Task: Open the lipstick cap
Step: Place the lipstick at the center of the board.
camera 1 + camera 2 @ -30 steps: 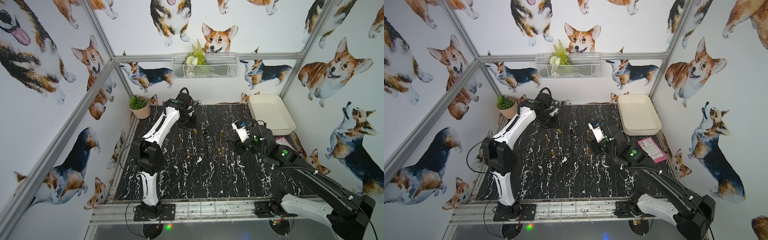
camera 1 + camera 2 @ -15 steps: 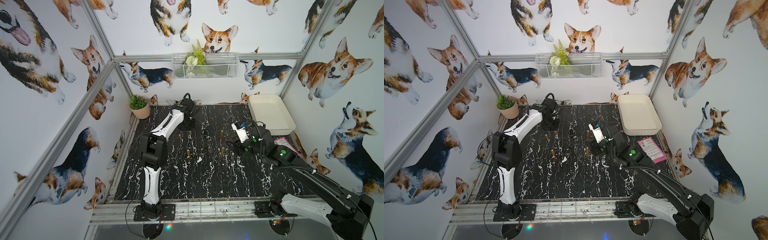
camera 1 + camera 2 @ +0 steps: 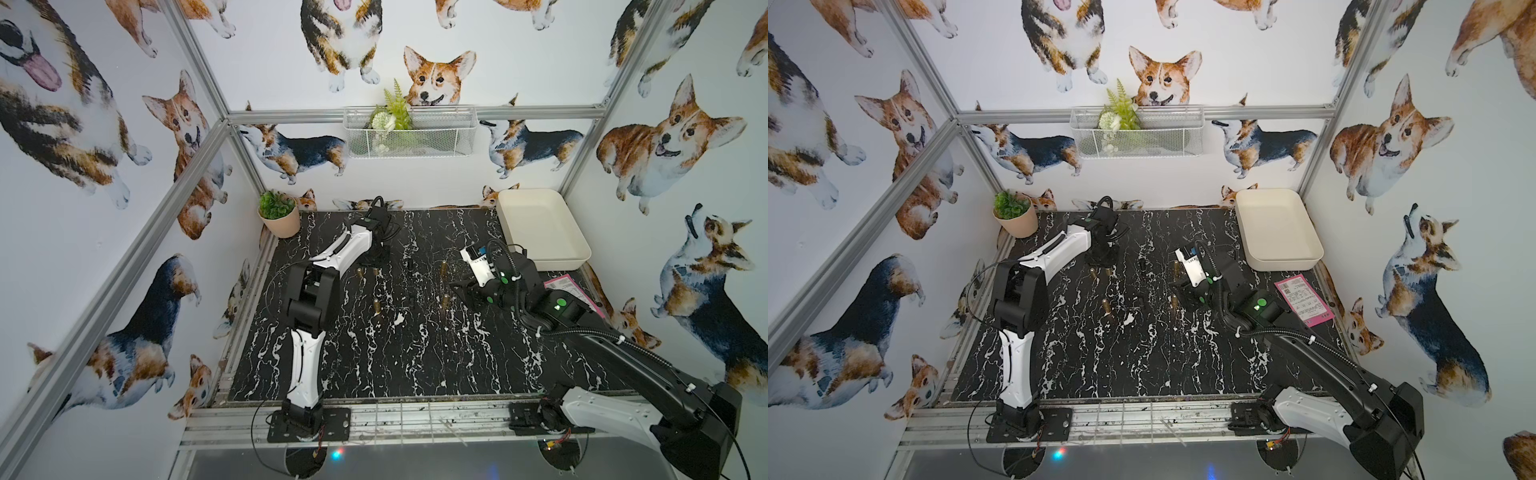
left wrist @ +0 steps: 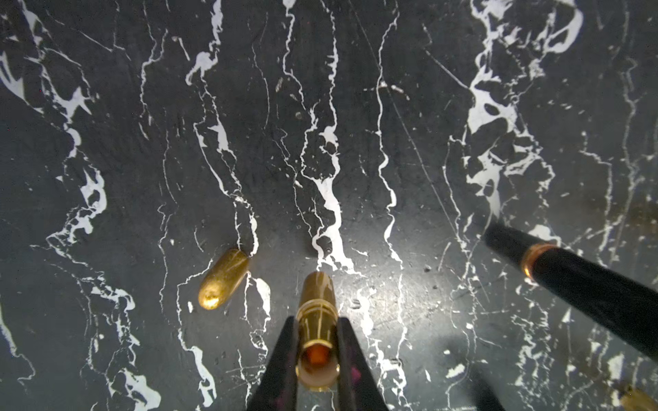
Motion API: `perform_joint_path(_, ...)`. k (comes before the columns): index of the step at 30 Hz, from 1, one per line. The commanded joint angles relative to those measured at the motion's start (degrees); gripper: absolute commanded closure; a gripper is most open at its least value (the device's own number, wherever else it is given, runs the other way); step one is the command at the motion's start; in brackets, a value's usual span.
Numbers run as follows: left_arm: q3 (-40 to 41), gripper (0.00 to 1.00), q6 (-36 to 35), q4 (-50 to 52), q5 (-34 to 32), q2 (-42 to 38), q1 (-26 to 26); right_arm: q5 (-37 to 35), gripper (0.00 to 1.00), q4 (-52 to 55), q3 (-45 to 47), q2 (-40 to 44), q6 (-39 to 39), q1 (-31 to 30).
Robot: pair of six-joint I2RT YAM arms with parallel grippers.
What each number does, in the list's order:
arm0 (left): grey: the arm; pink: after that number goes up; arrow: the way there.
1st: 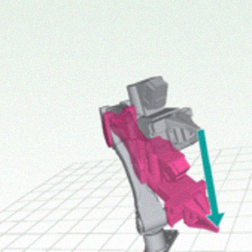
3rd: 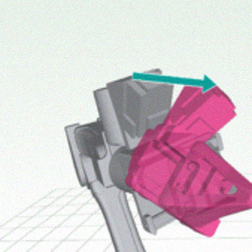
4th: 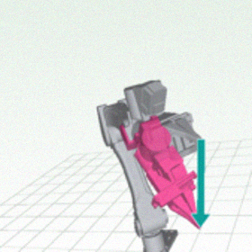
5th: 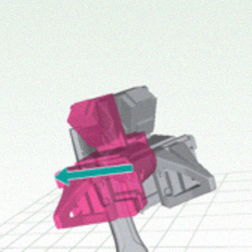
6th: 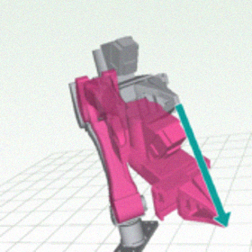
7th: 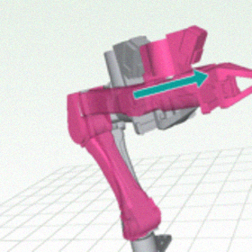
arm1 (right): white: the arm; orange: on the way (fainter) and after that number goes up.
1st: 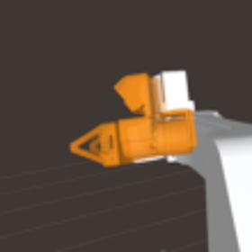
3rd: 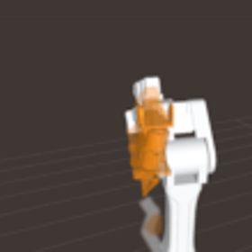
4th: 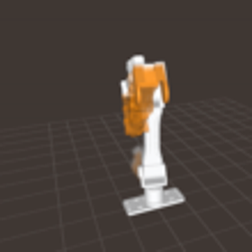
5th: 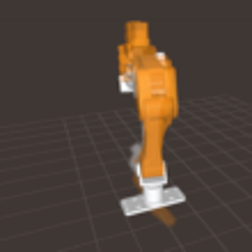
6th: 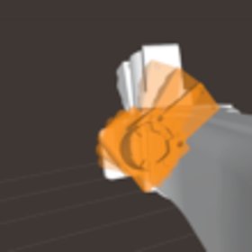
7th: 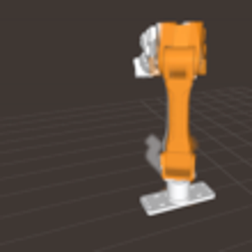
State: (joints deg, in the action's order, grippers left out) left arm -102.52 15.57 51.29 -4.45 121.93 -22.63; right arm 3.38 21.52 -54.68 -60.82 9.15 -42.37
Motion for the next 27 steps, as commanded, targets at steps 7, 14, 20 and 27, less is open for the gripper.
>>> perform_joint_path(7, 2.4, 0.84, 0.5, -3.5, -1.1, 1.0, 0.0, -1.3, 0.48, -1.0, -0.5, 0.2, -1.3, 0.0)
perform_joint_path(14, 4.0, 0.83, 1.2, -4.4, -1.0, 0.9, 0.0, -1.4, 0.48, -1.1, 0.1, 0.1, -1.3, 0.0)
perform_joint_path(20, 3.9, 0.72, 1.5, -4.1, -1.0, 0.4, -0.1, -1.4, 0.48, -1.3, 0.1, -0.2, -1.4, 0.0)
perform_joint_path(27, 3.6, 0.64, 1.5, -3.7, -1.9, 0.2, 0.0, -2.0, 0.48, -1.3, 0.2, -0.7, -2.2, 0.0)
